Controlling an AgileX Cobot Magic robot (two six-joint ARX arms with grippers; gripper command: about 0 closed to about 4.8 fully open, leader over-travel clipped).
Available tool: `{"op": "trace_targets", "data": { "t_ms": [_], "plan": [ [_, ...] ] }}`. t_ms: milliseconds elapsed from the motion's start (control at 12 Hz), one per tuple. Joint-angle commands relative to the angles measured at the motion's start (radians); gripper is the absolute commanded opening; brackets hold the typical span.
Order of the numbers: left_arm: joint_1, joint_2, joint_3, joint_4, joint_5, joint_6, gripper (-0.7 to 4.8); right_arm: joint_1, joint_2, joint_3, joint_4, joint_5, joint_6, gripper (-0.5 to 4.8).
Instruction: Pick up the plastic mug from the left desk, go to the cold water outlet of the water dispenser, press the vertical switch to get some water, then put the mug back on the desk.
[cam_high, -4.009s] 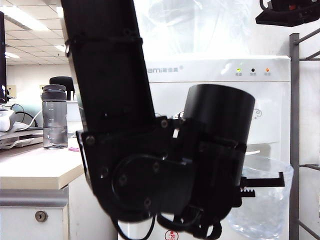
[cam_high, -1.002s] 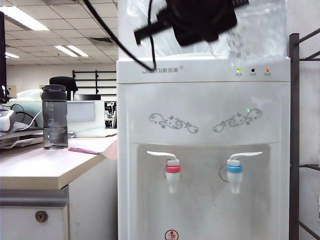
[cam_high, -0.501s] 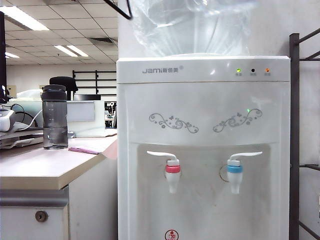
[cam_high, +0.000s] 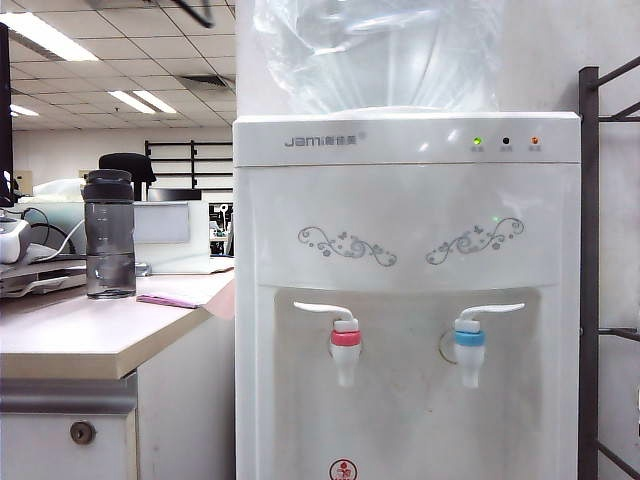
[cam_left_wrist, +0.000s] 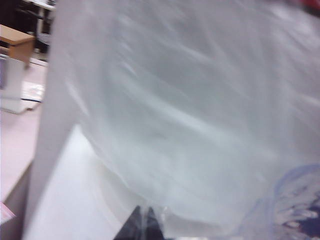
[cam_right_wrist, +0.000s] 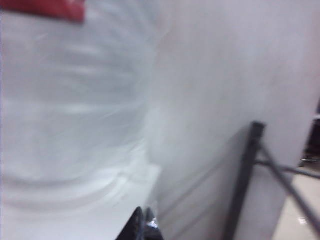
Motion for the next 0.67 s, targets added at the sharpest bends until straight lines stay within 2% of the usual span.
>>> {"op": "trace_targets", "data": {
  "t_ms": [84,167,418,668],
  "plan": [
    [0.034,-0.047,0.006,0.019,0.003,-0.008,-0.05,0.002,-0.058,0.004,-0.129,-0.212,0.006,-0.01],
    [0.061,-0.096,0.006,-0.038,0.002,-0.008,-0.05,0.013,-0.106,0.005,-0.254,-0.365,0.078,-0.01],
    [0.083,-0.120,0.006,-0.056,0.001,-0.008,-0.05,0.129,-0.106,0.005,-0.294,-0.371,0.075,-0.01],
    [0.180,-0.145,0.006,-0.061,0.001,-0.009,-0.05,0.166,-0.106,0.005,-0.293,-0.378,0.075,-0.01]
  ]
}}
